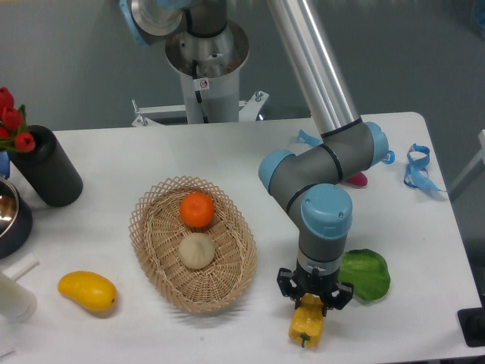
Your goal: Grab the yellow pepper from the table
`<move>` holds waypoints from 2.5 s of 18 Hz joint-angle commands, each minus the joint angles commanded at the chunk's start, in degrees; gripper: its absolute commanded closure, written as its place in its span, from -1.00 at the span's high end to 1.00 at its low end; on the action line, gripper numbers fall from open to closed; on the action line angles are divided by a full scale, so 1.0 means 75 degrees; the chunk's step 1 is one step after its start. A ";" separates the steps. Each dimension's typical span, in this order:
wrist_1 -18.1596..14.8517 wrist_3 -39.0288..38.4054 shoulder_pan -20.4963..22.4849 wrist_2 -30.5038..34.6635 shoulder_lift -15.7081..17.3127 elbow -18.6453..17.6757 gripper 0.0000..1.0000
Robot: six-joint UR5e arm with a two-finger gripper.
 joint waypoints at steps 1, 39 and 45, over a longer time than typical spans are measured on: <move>0.0000 -0.0011 0.0000 0.0000 -0.0012 0.0140 -0.17; -0.1289 0.1102 0.0094 0.0164 0.2988 -0.0773 -0.27; -0.1254 0.1090 0.0082 0.0117 0.2977 -0.0773 -0.27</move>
